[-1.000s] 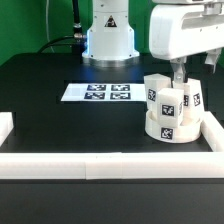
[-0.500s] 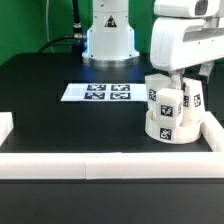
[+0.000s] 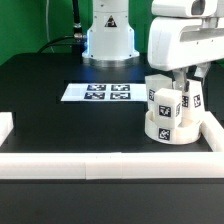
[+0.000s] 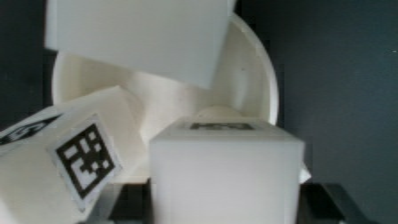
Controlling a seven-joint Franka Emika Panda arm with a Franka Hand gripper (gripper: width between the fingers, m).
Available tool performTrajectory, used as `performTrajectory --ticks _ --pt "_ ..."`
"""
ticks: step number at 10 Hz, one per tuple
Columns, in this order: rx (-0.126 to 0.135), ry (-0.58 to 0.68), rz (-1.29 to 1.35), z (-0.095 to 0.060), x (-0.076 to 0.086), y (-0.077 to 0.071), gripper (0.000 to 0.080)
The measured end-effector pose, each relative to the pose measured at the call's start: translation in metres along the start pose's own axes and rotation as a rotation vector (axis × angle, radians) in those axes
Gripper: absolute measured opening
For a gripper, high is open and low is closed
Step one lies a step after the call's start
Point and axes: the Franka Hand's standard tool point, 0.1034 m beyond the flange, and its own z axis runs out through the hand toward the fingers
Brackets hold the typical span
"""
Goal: Assemble stool
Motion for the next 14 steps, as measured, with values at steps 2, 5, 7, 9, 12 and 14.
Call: performTrajectory --ticks 2,5,7,9,12,14 --pt "0.001 0.001 0.138 0.0 0.0001 -0.0002 0.0338" --pt "0.008 0.009 0.532 -0.0004 0.0032 -0.0051 0.0338" --pt "0.014 0.01 0.841 -0.0009 0.0054 -0.0078 0.0338" --pt "0.016 0.009 0.984 -0.0009 0.0051 -0.0066 0.0338" --pt "0.017 0.008 1.152 -0.0009 0.0045 -0.0058 0.0338" --pt "0.024 0.007 1.28 -0.0008 0.0043 -0.0055 0.0338"
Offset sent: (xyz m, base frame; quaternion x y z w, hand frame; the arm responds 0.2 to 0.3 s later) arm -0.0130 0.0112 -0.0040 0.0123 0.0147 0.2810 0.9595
